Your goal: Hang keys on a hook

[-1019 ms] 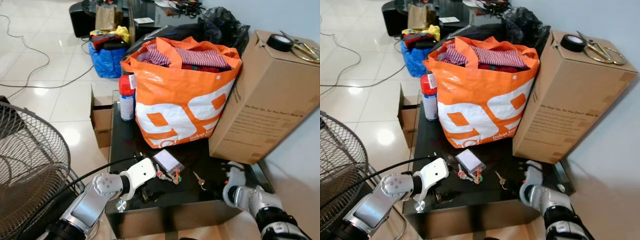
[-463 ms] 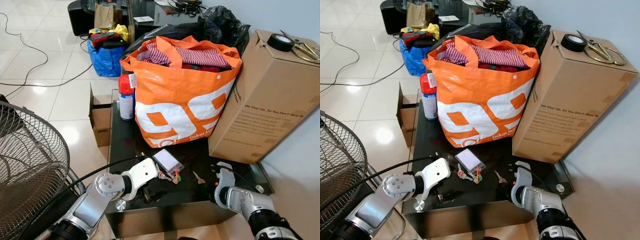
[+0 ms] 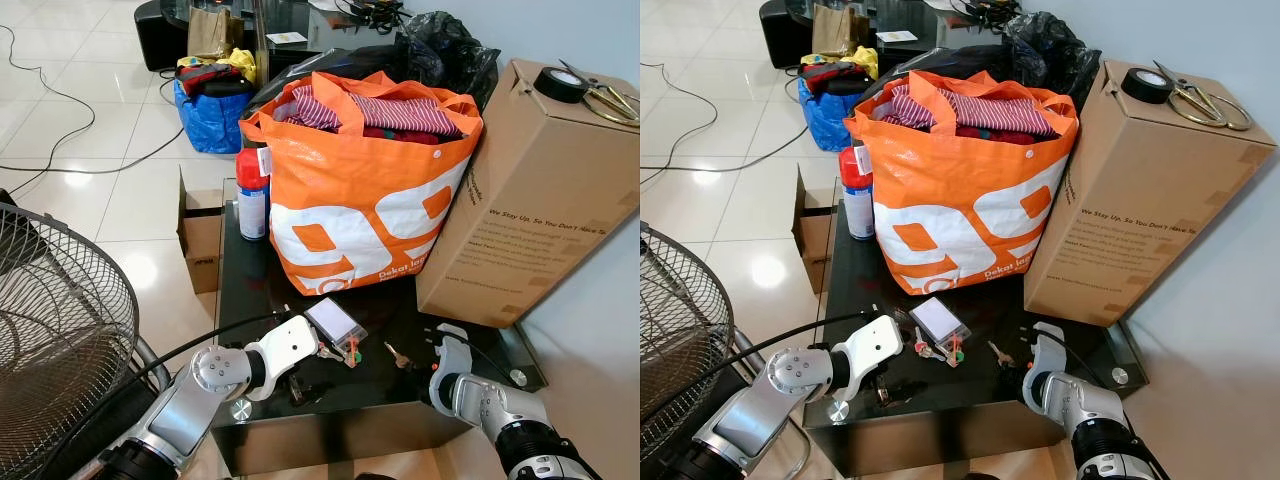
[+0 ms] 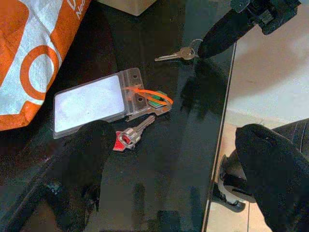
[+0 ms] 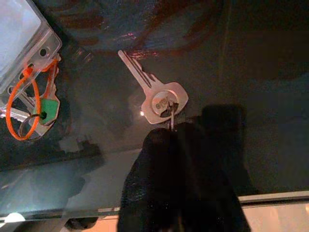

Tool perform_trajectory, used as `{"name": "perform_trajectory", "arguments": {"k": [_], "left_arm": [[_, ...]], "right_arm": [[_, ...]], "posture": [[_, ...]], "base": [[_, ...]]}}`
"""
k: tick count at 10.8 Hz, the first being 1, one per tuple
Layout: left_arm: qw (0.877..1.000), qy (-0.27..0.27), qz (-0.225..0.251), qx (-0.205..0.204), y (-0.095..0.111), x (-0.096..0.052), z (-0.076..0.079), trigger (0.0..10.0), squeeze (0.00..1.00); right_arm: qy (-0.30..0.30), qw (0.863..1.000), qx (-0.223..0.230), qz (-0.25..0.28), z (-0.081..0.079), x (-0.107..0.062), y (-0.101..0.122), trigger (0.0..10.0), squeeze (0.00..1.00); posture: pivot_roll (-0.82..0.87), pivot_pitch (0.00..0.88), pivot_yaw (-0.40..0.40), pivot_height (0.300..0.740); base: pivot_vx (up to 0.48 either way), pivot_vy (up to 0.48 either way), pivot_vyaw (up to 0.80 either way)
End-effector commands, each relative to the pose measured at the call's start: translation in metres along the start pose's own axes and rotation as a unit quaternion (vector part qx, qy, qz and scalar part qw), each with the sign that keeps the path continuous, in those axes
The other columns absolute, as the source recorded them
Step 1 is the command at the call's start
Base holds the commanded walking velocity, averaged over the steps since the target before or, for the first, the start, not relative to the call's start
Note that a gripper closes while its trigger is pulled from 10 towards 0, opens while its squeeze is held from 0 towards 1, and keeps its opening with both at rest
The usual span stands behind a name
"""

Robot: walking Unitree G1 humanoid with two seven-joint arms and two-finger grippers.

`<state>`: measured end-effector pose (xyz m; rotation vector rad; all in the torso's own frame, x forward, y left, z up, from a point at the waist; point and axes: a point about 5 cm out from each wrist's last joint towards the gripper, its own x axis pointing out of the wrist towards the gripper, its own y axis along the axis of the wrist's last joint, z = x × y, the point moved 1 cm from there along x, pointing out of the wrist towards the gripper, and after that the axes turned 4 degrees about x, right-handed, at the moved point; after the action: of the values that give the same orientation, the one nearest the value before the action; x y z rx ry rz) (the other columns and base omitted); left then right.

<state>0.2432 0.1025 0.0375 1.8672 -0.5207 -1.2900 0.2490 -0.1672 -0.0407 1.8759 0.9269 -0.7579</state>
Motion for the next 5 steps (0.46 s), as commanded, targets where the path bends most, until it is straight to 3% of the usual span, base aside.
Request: {"name": "perform_trajectory", "arguments": {"k": [1, 3, 5], "left_arm": [[1.000, 0.001, 0.004, 0.006, 0.004, 0.001, -0.002, 10.0, 0.00], [1.000, 0.005, 0.006, 0.008, 0.005, 0.001, -0.003, 10.0, 0.00], [0.998, 0.058, 0.027, 0.007, 0.010, -0.007, -0.015, 10.0, 0.00]], "right_arm": [[0.000, 1.000, 0.003, 0.015, 0.004, -0.003, 0.005, 0.0, 0.00], [0.016, 1.000, 0.002, 0.022, 0.000, -0.005, 0.006, 0.0, 0.00], [0.048, 0.997, 0.012, 0.066, -0.001, -0.023, 0.016, 0.0, 0.00]], "posture": [[-0.15, 0.000, -0.129, 0.740], [-0.14, 0.000, -0.127, 0.740], [-0.13, 0.000, -0.106, 0.740]], "base": [[0.000, 0.000, 0.00], [0.000, 0.000, 0.00], [0.000, 0.000, 0.00]]}}
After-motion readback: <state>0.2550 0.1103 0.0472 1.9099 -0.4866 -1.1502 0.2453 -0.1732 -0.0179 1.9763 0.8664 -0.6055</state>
